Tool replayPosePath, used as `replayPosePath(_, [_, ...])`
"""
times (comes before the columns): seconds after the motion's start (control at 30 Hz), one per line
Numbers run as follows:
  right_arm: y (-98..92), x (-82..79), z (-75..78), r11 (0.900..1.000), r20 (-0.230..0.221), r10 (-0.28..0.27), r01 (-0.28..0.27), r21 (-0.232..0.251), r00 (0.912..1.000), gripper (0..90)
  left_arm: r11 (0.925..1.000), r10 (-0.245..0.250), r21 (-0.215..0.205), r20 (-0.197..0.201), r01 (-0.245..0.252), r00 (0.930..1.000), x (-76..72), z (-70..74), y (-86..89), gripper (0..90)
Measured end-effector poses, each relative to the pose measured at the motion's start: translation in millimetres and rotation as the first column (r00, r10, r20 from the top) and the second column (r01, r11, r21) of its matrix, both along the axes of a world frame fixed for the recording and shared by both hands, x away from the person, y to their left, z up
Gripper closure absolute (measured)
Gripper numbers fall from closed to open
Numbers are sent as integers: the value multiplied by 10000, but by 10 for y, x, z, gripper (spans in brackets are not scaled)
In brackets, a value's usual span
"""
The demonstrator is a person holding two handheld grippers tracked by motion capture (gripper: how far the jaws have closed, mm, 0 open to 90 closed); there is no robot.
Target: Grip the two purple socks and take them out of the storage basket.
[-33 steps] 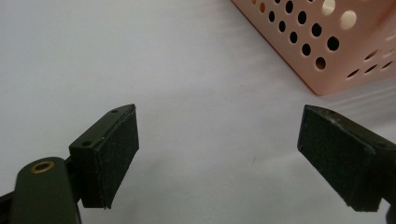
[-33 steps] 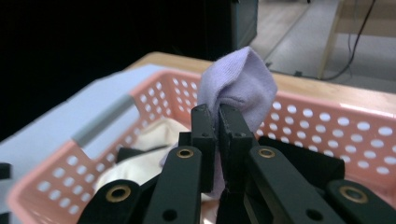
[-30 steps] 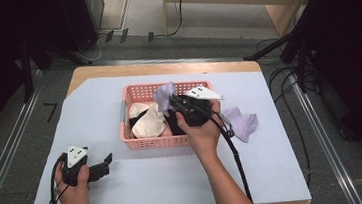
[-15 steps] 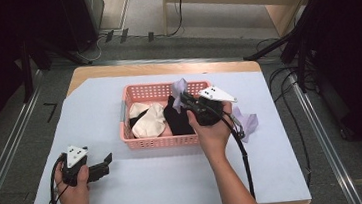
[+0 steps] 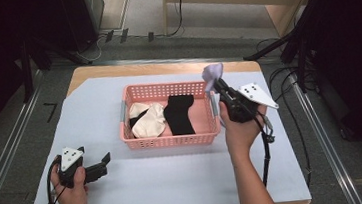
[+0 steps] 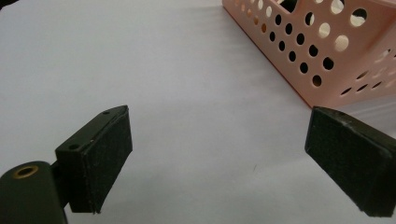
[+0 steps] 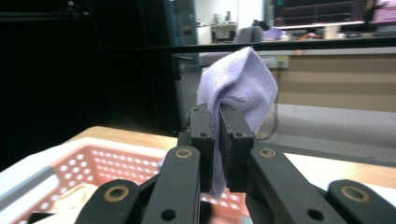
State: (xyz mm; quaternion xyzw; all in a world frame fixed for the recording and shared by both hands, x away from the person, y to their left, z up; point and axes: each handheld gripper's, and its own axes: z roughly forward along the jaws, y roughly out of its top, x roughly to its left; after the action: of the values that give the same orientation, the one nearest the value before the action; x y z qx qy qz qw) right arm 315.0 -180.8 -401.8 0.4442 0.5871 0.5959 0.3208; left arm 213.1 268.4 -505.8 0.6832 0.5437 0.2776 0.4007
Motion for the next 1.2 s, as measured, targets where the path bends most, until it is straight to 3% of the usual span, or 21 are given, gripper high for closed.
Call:
replayPosePath(0.17, [-255, -92, -59, 9982, -38, -590, 590, 73, 9983, 851, 10000, 71, -38, 100, -71, 9999, -12, 2, 0, 13])
replayPosePath(0.27, [-446, -160, -220, 9948, -491, -1011, 1015, 51, 9937, 851, 9996, 225, -171, 379, -219, 9990, -43, 8, 18, 0])
replayPosePath(0.47, [-609, -219, -580, 9896, -1333, -1429, 1391, -374, 9807, 851, 9996, 250, -158, 357, -245, 9991, -40, 8, 22, 0])
replayPosePath(0.57, [-673, -228, -755, 9871, -1930, -1592, 1528, -475, 9682, 837, 9996, 256, -146, 359, -251, 9990, -40, 8, 21, 0])
replayPosePath(0.6, [-673, -228, -755, 9871, -1930, -1592, 1528, -475, 9682, 837, 9996, 256, -146, 359, -251, 9990, -40, 8, 21, 0])
replayPosePath(0.63, [-717, -251, -839, 9879, -2170, -1536, 1545, -129, 9640, 756, 9996, 249, -158, 363, -243, 9990, -42, 9, 23, 0])
replayPosePath(0.7, [-759, -280, -888, 9874, -2162, -1426, 1540, 366, 9659, 676, 9996, 249, -162, 377, -243, 9990, -43, 9, 24, 0])
replayPosePath(0.73, [-773, -297, -899, 9870, -2189, -1447, 1564, 371, 9649, 653, 9995, 258, -175, 408, -251, 9988, -45, 9, 22, 0])
replayPosePath(0.83, [-798, -346, -912, 9893, -2057, -1369, 1443, 215, 9690, 579, 9996, 234, -166, 426, -227, 9988, -48, 10, 22, 0])
replayPosePath(0.97, [-856, -424, -929, 9872, -1655, -1590, 1546, -391, 9733, 471, 9996, 241, -177, 422, -233, 9988, -48, 9, 24, 0])
replayPosePath(1.2, [-1017, -563, -970, 9890, -1716, -1473, 1420, -425, 9741, 362, 9996, 242, -170, 450, -235, 9987, -50, 9, 22, 0])
